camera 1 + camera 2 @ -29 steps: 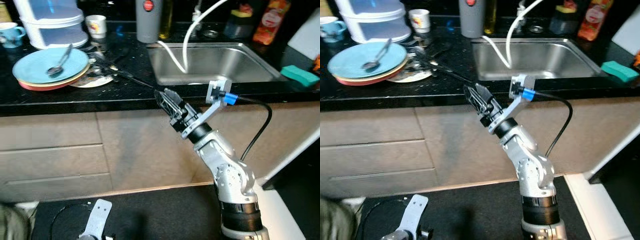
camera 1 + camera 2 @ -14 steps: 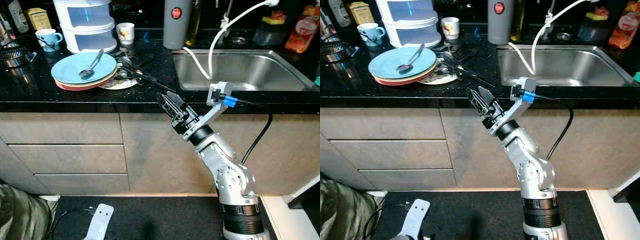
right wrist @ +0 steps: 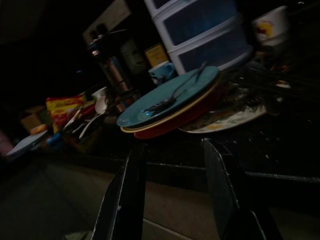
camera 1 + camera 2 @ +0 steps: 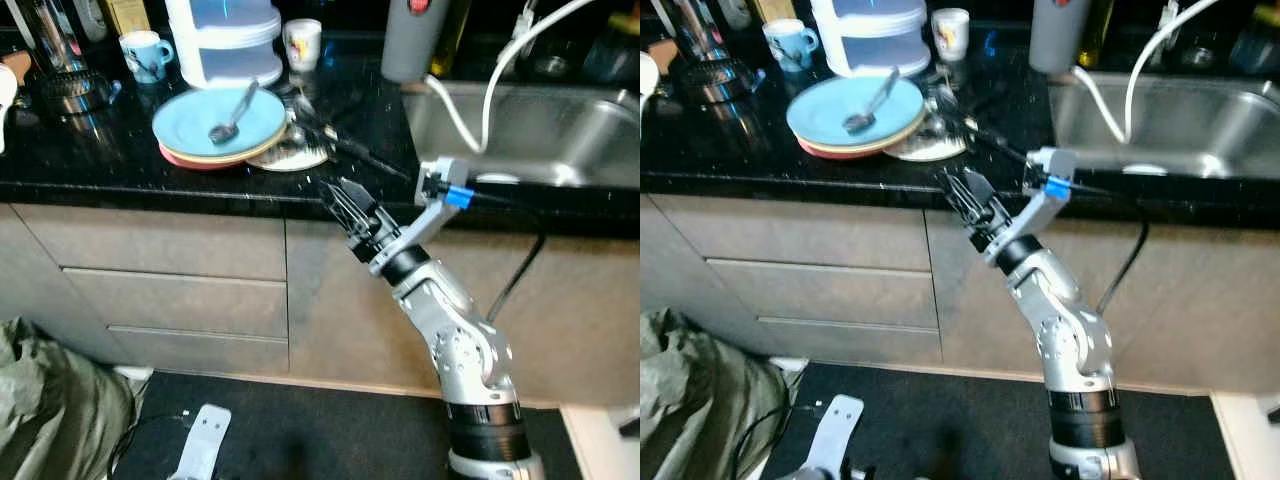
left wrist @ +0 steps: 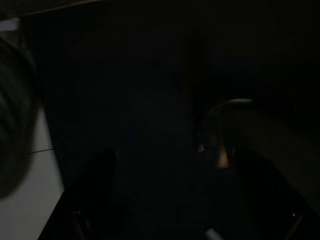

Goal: Kitchen organization

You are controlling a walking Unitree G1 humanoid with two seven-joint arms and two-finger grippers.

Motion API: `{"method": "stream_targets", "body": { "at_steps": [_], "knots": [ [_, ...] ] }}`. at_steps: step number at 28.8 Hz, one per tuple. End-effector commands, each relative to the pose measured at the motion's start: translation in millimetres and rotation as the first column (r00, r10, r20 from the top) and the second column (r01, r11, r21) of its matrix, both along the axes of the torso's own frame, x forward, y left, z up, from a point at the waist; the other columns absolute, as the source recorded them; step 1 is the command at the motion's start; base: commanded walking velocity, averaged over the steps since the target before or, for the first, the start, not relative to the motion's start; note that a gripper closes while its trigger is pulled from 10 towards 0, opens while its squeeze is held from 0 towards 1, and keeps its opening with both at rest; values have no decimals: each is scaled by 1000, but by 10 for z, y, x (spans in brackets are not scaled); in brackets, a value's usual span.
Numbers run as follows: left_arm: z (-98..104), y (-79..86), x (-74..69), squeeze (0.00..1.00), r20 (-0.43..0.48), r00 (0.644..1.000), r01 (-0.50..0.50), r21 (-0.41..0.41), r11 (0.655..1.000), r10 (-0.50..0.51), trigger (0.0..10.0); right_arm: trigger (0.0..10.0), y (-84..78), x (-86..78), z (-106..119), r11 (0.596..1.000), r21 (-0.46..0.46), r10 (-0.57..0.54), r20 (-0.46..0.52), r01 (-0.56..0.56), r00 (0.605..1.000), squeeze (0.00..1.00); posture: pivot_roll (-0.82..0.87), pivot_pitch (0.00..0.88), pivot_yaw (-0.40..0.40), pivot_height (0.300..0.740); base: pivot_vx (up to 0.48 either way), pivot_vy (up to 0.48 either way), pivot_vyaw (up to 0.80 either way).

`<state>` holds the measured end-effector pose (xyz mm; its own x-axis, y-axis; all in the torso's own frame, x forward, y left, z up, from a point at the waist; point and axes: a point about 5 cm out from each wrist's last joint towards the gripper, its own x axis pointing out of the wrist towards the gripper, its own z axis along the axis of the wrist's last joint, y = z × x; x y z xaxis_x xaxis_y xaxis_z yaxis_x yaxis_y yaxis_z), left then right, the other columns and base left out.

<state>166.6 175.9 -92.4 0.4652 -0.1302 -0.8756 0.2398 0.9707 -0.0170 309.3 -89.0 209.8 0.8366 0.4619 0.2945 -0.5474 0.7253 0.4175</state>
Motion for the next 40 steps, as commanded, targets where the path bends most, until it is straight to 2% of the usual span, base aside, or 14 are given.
{"method": "stream_targets", "body": {
  "at_steps": [1, 9, 12, 22, 29, 31, 33, 40],
  "knots": [
    [-6, -1, -12, 0, -8, 1000, -7, -4, 1000, 7, 10000, 10000, -45, 16, -9, 1000, 5, -28, -6, 28, 1000, 0, -2, 6, -5, 740, 0, 0, 0],
    [-8, 3, -16, 0, -16, 1000, -10, -6, 1000, 10, 10000, 10000, -60, 28, 5, 999, 24, -37, -11, 37, 999, 0, -1, 12, -7, 740, 0, -269, 0],
    [-3, 18, -3, 0, -6, 999, -33, 3, 999, 33, 10000, 10000, -57, 29, 5, 999, 26, -39, -12, 39, 999, 0, -1, 13, -6, 740, 0, 0, 0],
    [1, 8, 10, 0, -3, 1000, -24, 7, 1000, 24, 10000, 10000, -42, 20, 8, 999, 31, -31, -12, 32, 999, 0, 0, 11, -9, 740, 0, 0, 0],
    [10, -1, 32, 0, 2, 1000, -9, 11, 1000, 9, 10000, 10000, -12, 4, -4, 1000, -5, -9, 7, 9, 1000, 0, 3, 8, -16, 740, 0, 0, 0],
    [10, -1, 32, 0, 0, 1000, -11, 6, 1000, 11, 10000, 10000, -6, -4, -1, 1000, 7, 10, 7, -10, 1000, 0, 3, 7, -15, 740, 0, 0, 506],
    [10, 1, 31, 0, 0, 1000, -20, 2, 1000, 20, 10000, 10000, -12, 3, -25, 999, -49, 0, 6, 0, 1000, 0, 0, 2, -15, 740, 0, 0, 781],
    [9, 8, 26, 0, -1, 1000, -9, 10, 1000, 9, 10000, 10000, -7, 4, -24, 1000, -26, -6, 2, 6, 1000, 0, -5, 0, -13, 740, 0, 0, 223]
  ]
}}
